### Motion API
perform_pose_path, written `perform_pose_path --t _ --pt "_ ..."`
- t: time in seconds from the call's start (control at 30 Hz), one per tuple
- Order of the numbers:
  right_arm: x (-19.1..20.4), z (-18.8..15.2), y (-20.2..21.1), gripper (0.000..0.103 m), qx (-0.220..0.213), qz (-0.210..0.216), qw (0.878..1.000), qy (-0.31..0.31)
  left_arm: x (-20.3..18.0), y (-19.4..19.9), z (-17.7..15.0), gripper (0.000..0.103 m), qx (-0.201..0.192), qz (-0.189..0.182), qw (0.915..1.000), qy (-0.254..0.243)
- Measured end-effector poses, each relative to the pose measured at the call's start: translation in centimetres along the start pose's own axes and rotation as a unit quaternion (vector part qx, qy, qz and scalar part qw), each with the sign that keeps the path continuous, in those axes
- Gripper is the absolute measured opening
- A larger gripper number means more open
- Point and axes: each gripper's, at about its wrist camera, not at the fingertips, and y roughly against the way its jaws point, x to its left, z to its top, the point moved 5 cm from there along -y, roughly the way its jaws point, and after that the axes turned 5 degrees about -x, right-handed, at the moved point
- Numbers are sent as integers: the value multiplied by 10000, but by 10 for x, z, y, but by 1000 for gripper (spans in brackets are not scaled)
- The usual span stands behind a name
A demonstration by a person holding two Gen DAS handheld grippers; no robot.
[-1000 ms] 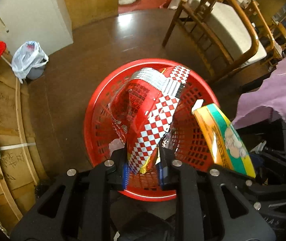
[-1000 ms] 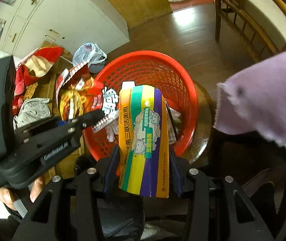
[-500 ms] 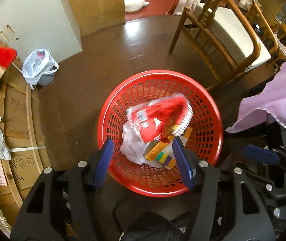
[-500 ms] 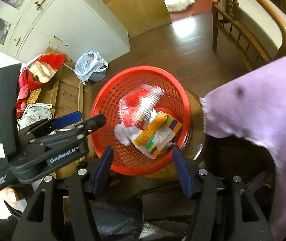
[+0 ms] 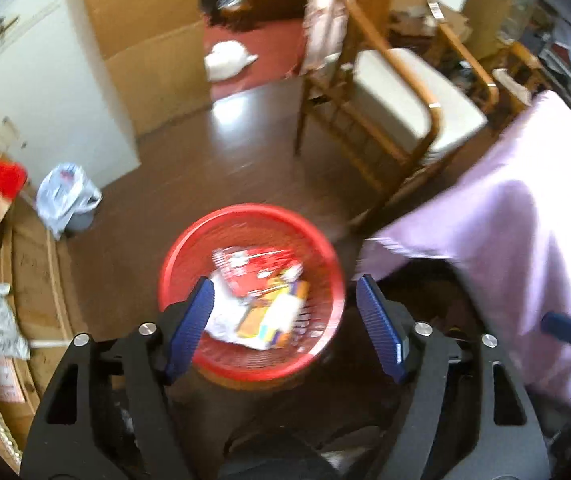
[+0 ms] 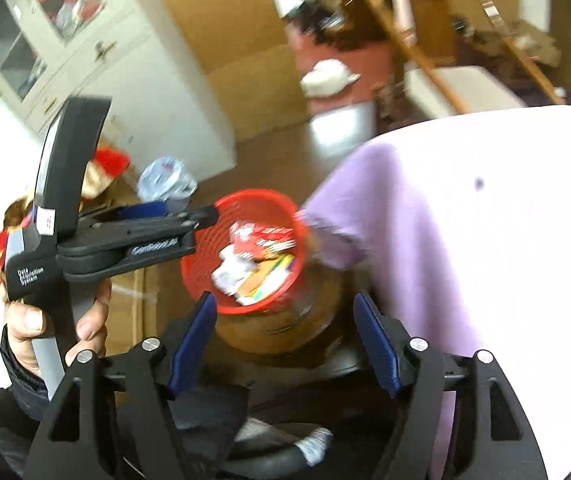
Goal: Collect trash
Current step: 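Swing both tools back over the table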
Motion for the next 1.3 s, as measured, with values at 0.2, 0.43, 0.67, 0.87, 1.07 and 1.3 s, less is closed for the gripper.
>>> perform_pose_path --t 0.2,0.43,0.67,0.87,1.07,1.3 --pt "-77 -20 85 83 -755 -1033 9903 -542 -81 32 3 76 -319 -377 9960 -751" --pt "-180 -73 159 85 -1210 -2036 9566 -1699 -187 60 -8 81 -548 -850 9814 -1631" --pt "-270 -121 206 85 -1381 -2677 9151 -2679 -288 75 -23 84 -637 -1158 9577 -2558" --pt "-327 -156 242 85 -1642 -2987 8775 -3374 -375 81 -30 85 -594 -1632 9340 -3124" --pt "-379 -187 279 86 -1683 -3426 8424 -3803 -446 90 -27 85 -883 -2045 9168 -3316" --pt "-422 -215 301 87 -1734 -3866 8010 -4228 -520 74 -22 86 -988 -2104 9088 -3464"
